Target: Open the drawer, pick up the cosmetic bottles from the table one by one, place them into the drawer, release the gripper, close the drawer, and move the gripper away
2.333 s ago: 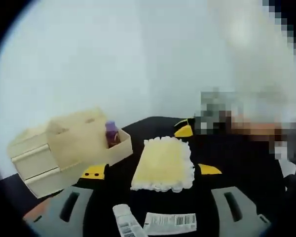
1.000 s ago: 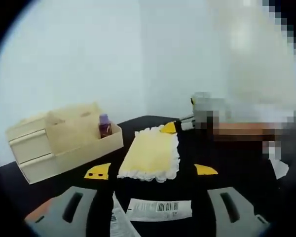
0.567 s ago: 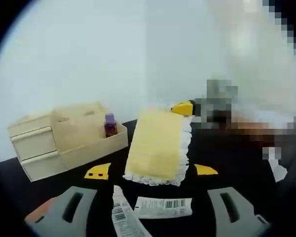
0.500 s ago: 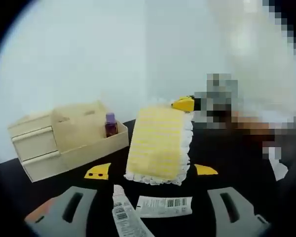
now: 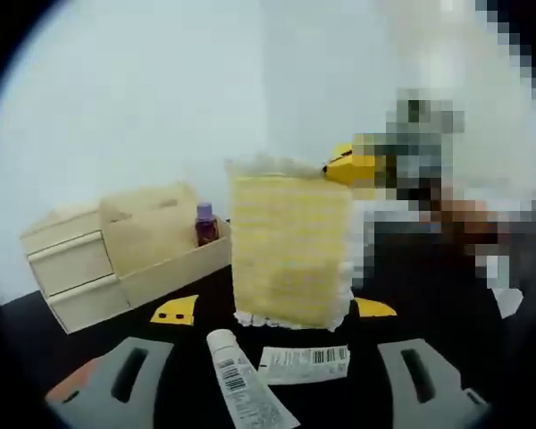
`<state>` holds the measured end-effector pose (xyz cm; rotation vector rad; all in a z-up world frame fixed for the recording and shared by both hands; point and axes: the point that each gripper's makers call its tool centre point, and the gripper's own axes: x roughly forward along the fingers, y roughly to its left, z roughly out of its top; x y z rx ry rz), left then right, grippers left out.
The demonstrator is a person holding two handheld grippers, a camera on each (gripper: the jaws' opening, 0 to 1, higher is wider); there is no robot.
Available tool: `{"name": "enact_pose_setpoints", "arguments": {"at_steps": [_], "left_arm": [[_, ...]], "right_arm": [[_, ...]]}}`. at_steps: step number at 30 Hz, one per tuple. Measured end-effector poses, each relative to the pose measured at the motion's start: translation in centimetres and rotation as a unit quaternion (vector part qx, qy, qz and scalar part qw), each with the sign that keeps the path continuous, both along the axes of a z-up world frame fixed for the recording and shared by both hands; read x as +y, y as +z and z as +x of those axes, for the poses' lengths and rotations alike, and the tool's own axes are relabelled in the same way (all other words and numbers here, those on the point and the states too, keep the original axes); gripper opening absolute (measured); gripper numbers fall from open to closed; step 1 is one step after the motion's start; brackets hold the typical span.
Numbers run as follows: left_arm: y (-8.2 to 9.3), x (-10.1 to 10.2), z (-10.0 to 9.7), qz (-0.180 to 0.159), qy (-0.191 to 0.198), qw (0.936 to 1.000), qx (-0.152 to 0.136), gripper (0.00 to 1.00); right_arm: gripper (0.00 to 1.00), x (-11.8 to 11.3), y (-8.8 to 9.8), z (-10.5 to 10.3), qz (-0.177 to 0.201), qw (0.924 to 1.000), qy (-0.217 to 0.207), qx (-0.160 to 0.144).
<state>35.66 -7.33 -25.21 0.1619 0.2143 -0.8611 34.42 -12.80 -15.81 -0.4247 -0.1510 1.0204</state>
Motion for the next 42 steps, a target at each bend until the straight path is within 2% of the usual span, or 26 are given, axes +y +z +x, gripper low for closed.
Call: {"name": "enact_pose_setpoints", "arguments": {"at_steps": [2,8,10,12,14,15,19,21,22,24,25,26,27,28,29,31,32,34,35,36,37,38,39,41,42], "left_arm": [[0.1,0.5,0.1,-0.007,-0.001,1.0000,0.004,0.63],[0.4,1.6,-0.4,-0.016,-0.017,0.9995,0.022,0.63],[-0.3,3.2,-0.5,-0.025,0.004,0.9962,0.084,0.62],[-0.6,4.5,-0.5,-0.026,0.013,0.9932,0.113,0.61],[0.8,6.1,0.1,-0.068,0.016,0.9876,0.140,0.61],[1.3,6.8,0.4,-0.083,0.023,0.9851,0.149,0.60],[2.2,8.7,0.4,-0.101,0.023,0.9829,0.152,0.58],[3.1,8.6,-0.3,-0.138,0.008,0.9772,0.162,0.61],[3.3,8.9,-0.3,-0.145,0.009,0.9755,0.166,0.62],[3.8,9.6,0.0,-0.174,0.027,0.9669,0.185,0.64],[4.1,9.6,0.1,-0.188,0.026,0.9648,0.182,0.66],[4.3,9.7,0.1,-0.208,0.026,0.9573,0.199,0.67],[4.5,9.6,-0.1,-0.216,0.013,0.9554,0.202,0.69],[4.5,8.9,-0.7,-0.233,0.002,0.9491,0.212,0.70],[4.7,8.4,-1.0,-0.242,-0.013,0.9457,0.216,0.71],[4.5,7.8,-1.1,-0.247,-0.017,0.9413,0.230,0.71],[4.4,7.6,-1.1,-0.244,-0.017,0.9429,0.226,0.71],[2.8,7.3,-1.1,-0.211,0.001,0.9464,0.244,0.70],[2.3,7.0,-1.2,-0.197,0.002,0.9498,0.243,0.66],[1.6,6.5,-1.8,-0.189,-0.007,0.9439,0.270,0.62],[1.6,6.0,-2.3,-0.187,-0.022,0.9440,0.271,0.60],[1.5,5.6,-2.7,-0.194,-0.028,0.9354,0.294,0.56],[1.6,5.1,-3.3,-0.196,-0.049,0.9327,0.299,0.54],[1.4,4.7,-4.2,-0.193,-0.088,0.9107,0.355,0.52],[0.9,4.5,-4.4,-0.182,-0.098,0.9087,0.363,0.52]], "right_arm": [[0.00,0.7,-0.2,-0.9,-0.012,0.9996,0.025,-0.001],[0.00,2.3,-0.6,-3.2,-0.043,0.9968,0.063,-0.024],[0.00,2.7,-0.8,-3.8,-0.046,0.9960,0.072,-0.025],[0.00,3.0,-1.0,-4.3,-0.048,0.9954,0.078,-0.026],[0.00,3.5,-1.2,-5.0,-0.052,0.9944,0.089,-0.026],[0.00,3.6,-1.3,-5.2,-0.057,0.9939,0.090,-0.031],[0.00,3.9,-1.7,-5.9,-0.065,0.9924,0.097,-0.039],[0.00,3.9,-1.8,-6.2,-0.068,0.9920,0.098,-0.043],[0.00,3.8,-1.8,-6.3,-0.069,0.9917,0.098,-0.045],[0.00,3.8,-2.2,-7.0,-0.073,0.9909,0.100,-0.051],[0.00,3.7,-2.3,-7.4,-0.076,0.9904,0.101,-0.055],[0.00,3.8,-2.5,-7.8,-0.081,0.9895,0.103,-0.061],[0.00,3.8,-2.6,-8.0,-0.083,0.9892,0.104,-0.062],[0.00,3.8,-2.9,-8.4,-0.089,0.9881,0.104,-0.070],[0.00,4.0,-3.3,-8.8,-0.099,0.9865,0.107,-0.076],[0.00,4.1,-4.0,-9.2,-0.113,0.9845,0.102,-0.087],[0.00,4.0,-4.2,-9.3,-0.119,0.9836,0.098,-0.094],[0.00,3.9,-4.6,-9.7,-0.124,0.9829,0.100,-0.091],[0.00,3.8,-4.7,-9.8,-0.127,0.9826,0.099,-0.093],[0.00,3.6,-4.9,-9.9,-0.133,0.9812,0.096,-0.101],[0.00,3.5,-5.1,-10.0,-0.137,0.9808,0.095,-0.101],[0.00,3.5,-5.2,-10.1,-0.139,0.9805,0.094,-0.103],[0.00,3.3,-5.4,-10.2,-0.144,0.9796,0.091,-0.107],[0.00,3.1,-5.6,-10.3,-0.148,0.9789,0.087,-0.111],[0.00,3.1,-5.7,-10.4,-0.150,0.9785,0.086,-0.113]]}}
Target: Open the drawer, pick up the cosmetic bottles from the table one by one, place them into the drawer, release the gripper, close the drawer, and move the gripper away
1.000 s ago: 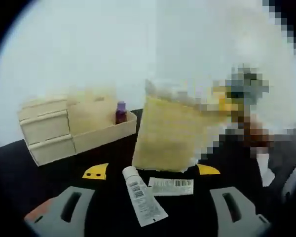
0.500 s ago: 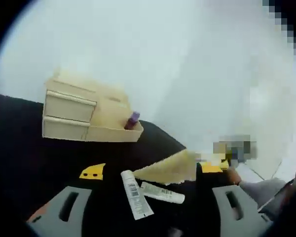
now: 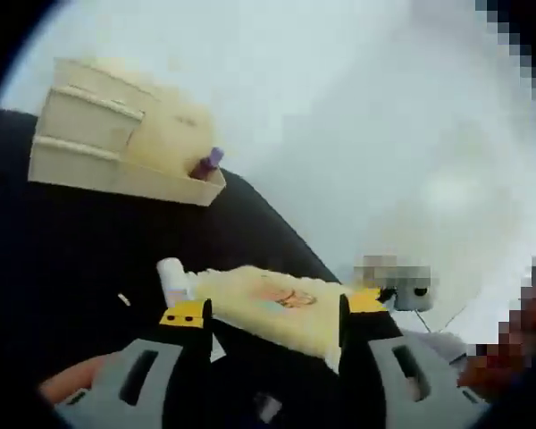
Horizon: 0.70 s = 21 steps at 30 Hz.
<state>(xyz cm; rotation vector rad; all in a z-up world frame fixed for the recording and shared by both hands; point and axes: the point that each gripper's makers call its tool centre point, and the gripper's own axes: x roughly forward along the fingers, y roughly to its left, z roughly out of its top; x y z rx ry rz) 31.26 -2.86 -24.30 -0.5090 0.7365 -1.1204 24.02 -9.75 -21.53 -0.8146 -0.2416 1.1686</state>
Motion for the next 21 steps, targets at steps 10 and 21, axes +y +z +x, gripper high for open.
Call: {"name": "enact_pose_setpoints", "arguments": {"at_steps": [10,21], "left_arm": [[-4.4,-3.6,-2.1,0.023,-0.047,0.9954,0.080,0.47],[-6.0,-3.9,-2.6,0.044,-0.058,0.9933,0.090,0.42]], "right_arm": [[0.00,-0.3,-1.4,-0.9,-0.020,0.9982,-0.008,-0.055],[0.00,0.5,-2.7,-1.9,-0.027,0.9961,-0.010,-0.083]]}}
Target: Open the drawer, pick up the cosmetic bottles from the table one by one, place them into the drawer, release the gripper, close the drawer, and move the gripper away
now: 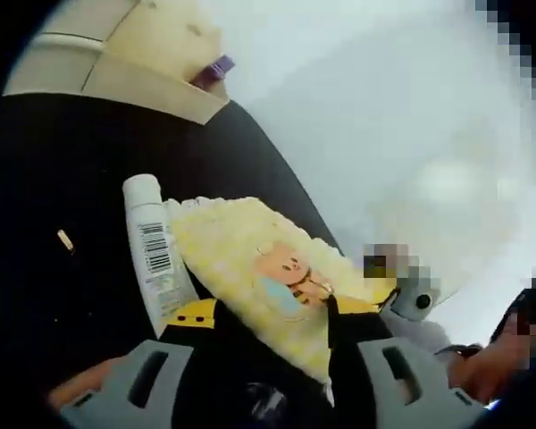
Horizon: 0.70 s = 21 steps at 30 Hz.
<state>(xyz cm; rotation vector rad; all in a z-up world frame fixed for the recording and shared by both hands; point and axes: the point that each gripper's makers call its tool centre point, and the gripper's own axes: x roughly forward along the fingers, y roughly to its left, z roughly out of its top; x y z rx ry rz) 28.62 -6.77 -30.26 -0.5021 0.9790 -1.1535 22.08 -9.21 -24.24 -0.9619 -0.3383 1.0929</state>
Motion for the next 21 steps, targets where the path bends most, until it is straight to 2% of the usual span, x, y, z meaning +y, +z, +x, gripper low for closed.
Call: {"name": "enact_pose_setpoints", "arguments": {"at_steps": [1,2,5,10,14,21], "left_arm": [[-0.2,0.0,0.2,0.005,0.008,0.9999,0.006,0.40],[-0.3,0.0,0.5,0.007,0.009,0.9999,-0.012,0.39],[-0.7,0.2,0.9,0.022,0.022,0.9994,-0.013,0.33],[-0.9,0.7,1.5,0.024,0.029,0.9992,-0.009,0.29],[-0.7,0.6,1.8,0.025,0.033,0.9988,-0.025,0.28],[-0.6,0.6,2.1,0.024,0.042,0.9984,-0.029,0.23]], "right_arm": [[0.00,0.0,-0.2,-0.1,0.001,1.0000,0.001,0.001],[0.00,0.1,-0.4,-0.2,0.001,1.0000,0.002,0.001],[0.00,0.4,-1.3,-0.5,-0.005,1.0000,0.007,0.003],[0.00,0.9,-1.8,-0.9,-0.005,0.9998,0.017,0.009],[0.00,1.1,-2.5,-1.2,-0.006,0.9996,0.023,0.015],[0.00,1.5,-3.6,-1.8,-0.008,0.9991,0.035,0.021]]}}
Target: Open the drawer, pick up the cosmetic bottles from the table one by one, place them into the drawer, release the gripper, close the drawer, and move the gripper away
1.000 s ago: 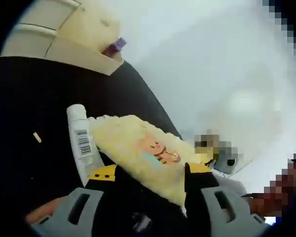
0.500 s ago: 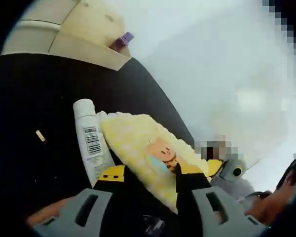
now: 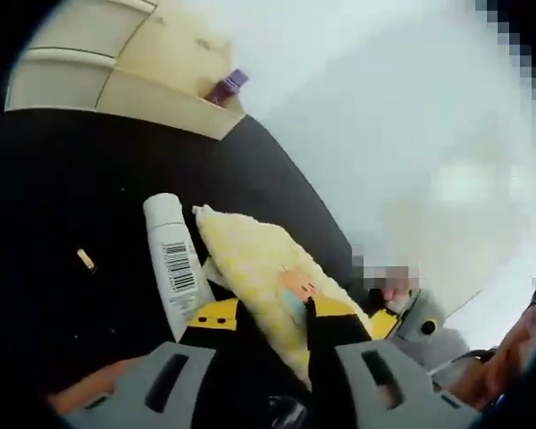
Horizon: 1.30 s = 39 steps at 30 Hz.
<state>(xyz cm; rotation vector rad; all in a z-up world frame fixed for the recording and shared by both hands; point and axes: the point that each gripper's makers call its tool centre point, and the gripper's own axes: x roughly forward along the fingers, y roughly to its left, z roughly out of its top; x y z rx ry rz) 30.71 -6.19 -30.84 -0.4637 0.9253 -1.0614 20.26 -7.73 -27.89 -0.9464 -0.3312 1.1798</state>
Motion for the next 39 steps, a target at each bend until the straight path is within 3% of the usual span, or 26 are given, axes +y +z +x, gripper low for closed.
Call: {"name": "enact_pose_setpoints", "arguments": {"at_steps": [5,12,18,20,21,24,25,27,28,32,34,35,36,38,39], "left_arm": [[-0.2,-0.4,-0.4,-0.003,0.003,1.0000,0.006,0.20],[0.8,-0.1,0.2,-0.009,0.010,0.9996,-0.023,0.16],[1.8,-0.1,0.4,-0.029,0.011,0.9988,-0.037,0.10],[2.2,-0.2,0.3,-0.036,0.006,0.9983,-0.044,0.09],[2.3,-0.2,0.2,-0.039,0.005,0.9983,-0.044,0.09],[2.3,-0.4,-0.1,-0.036,0.000,0.9980,-0.052,0.09],[2.3,-0.6,-0.2,-0.035,0.000,0.9979,-0.055,0.09],[2.5,-0.2,0.3,-0.035,0.000,0.9978,-0.057,0.09],[2.7,0.0,0.6,-0.035,-0.001,0.9977,-0.058,0.09],[3.0,0.4,1.0,-0.030,-0.007,0.9972,-0.068,0.09],[2.9,0.2,0.7,-0.030,-0.009,0.9971,-0.069,0.09],[2.8,0.1,0.6,-0.029,-0.010,0.9970,-0.071,0.09],[2.7,-0.2,0.2,-0.028,-0.011,0.9968,-0.074,0.09],[2.7,-0.4,-0.1,-0.029,-0.013,0.9966,-0.076,0.09],[2.7,-0.5,-0.3,-0.028,-0.015,0.9965,-0.078,0.09]], "right_arm": [[0.00,0.0,-0.2,-0.2,-0.003,1.0000,0.005,-0.001],[0.00,-0.3,-1.1,-0.4,0.001,0.9997,0.014,0.022],[0.04,0.0,-3.7,-1.4,-0.031,0.9957,0.033,0.081],[0.05,0.1,-3.7,-1.5,-0.031,0.9952,0.036,0.085],[0.05,-0.1,-4.2,-1.8,-0.041,0.9926,0.039,0.107],[0.06,-0.2,-4.2,-1.8,-0.022,0.9845,0.046,0.168],[0.08,-0.3,-3.8,-2.1,-0.007,0.9740,0.059,0.219],[0.17,-0.8,-3.3,-2.9,0.009,0.9442,0.080,0.319],[0.19,-1.0,-2.9,-2.9,0.021,0.9337,0.090,0.346],[0.20,-2.2,-0.6,-1.7,0.078,0.9095,0.097,0.396],[0.20,-2.7,0.9,-0.9,0.112,0.9038,0.099,0.401],[0.19,-2.9,2.2,0.0,0.147,0.9021,0.092,0.395],[0.19,-3.4,3.4,1.1,0.181,0.8949,0.085,0.399],[0.20,-4.9,6.1,4.2,0.270,0.8688,0.047,0.412],[0.21,-5.9,6.8,6.1,0.309,0.8452,0.018,0.436]]}}
